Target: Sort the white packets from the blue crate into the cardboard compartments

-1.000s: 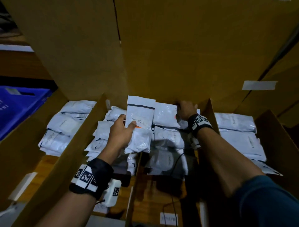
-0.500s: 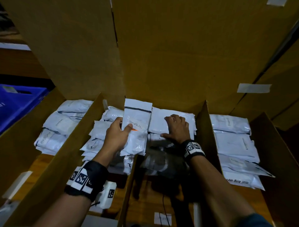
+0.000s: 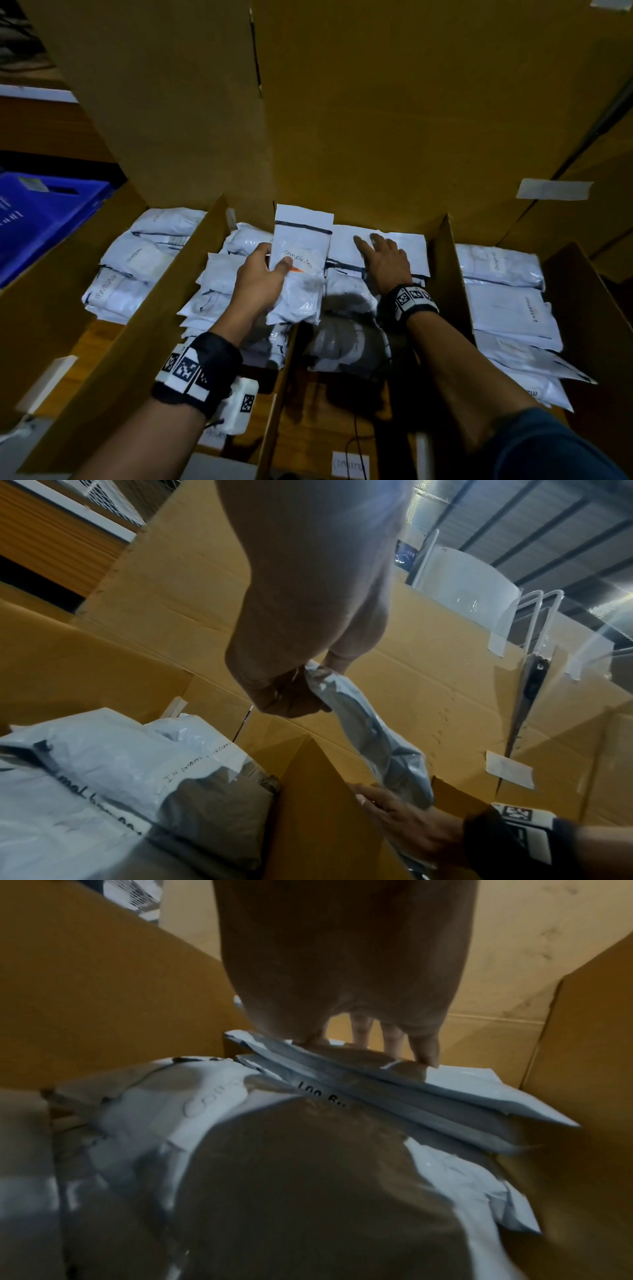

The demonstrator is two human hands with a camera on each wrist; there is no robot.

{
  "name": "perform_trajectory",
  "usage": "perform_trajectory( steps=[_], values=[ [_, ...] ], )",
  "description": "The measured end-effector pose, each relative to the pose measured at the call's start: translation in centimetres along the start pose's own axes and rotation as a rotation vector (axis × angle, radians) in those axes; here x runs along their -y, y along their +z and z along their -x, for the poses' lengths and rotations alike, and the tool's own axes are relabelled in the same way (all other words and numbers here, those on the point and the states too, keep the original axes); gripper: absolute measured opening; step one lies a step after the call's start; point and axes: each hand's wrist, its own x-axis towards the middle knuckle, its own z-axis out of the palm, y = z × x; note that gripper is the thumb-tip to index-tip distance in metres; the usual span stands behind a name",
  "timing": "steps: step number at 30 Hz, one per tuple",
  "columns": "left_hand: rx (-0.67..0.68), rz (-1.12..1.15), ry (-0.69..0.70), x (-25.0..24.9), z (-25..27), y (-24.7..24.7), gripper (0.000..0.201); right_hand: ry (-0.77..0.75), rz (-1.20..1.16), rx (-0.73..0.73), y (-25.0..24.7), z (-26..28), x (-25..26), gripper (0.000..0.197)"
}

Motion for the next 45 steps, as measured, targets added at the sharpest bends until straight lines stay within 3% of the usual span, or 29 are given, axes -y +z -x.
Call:
perform_trajectory(
  steps=[2,9,14,16,18,21,25,27,30,33,36,40,45],
  values=[
    [-0.002,-0.003,0.0,0.1,-0.1,-0.2,0.022,0.023,-0.004,0.027,0.5,-0.3,0.0,0.055],
    [0.014,0.032,-0.011,-0.2,0.3,-0.5,0.021,0.024,0.021,0.17,0.0,-1.3,0.6,0.056],
    [0.043,0.095,-0.042,-1.5,0.8,-0.6,0.019,0.06,-0.379,-0.127,-4.5,0.4,1.9,0.04],
    [0.078,0.131,-0.067,-1.7,0.7,-0.2,0.03,0.044,-0.583,-0.178,-7.4,2.0,2.9,0.04],
    [0.126,0.212,-0.083,-2.0,0.6,0.5,0.04,0.003,-0.772,-0.153,-10.6,4.1,4.1,0.048],
    [0.206,0.343,-0.091,-3.3,1.7,1.8,0.029,-0.093,-0.879,0.069,-14.2,7.4,5.9,0.078],
    [0.313,0.458,-0.104,-4.6,3.4,3.0,0.022,-0.176,-0.67,0.18,-13.5,9.0,6.3,0.132],
    [0.374,0.487,-0.12,-4.8,3.8,3.2,0.018,-0.116,-0.575,0.178,-12.8,9.1,5.9,0.132],
    [0.326,0.238,-0.013,-3.8,3.5,3.0,0.01,-0.063,-0.516,0.144,-12.2,9.4,4.3,0.122],
    [0.173,-0.25,0.252,-1.4,2.5,2.5,0.023,0.004,-0.339,0.151,-10.7,9.4,2.4,0.123],
    [0.258,-0.521,0.454,1.0,1.9,2.7,0.05,0.021,-0.101,0.251,-8.2,9.8,2.1,0.125],
    [0.351,-0.734,0.473,3.9,2.2,3.4,0.083,0.03,0.05,0.34,-4.9,9.4,2.5,0.118],
    [0.347,-0.855,0.54,4.9,2.7,3.6,0.088,-0.002,0.118,0.365,-3.7,9.2,2.9,0.104]
  ],
)
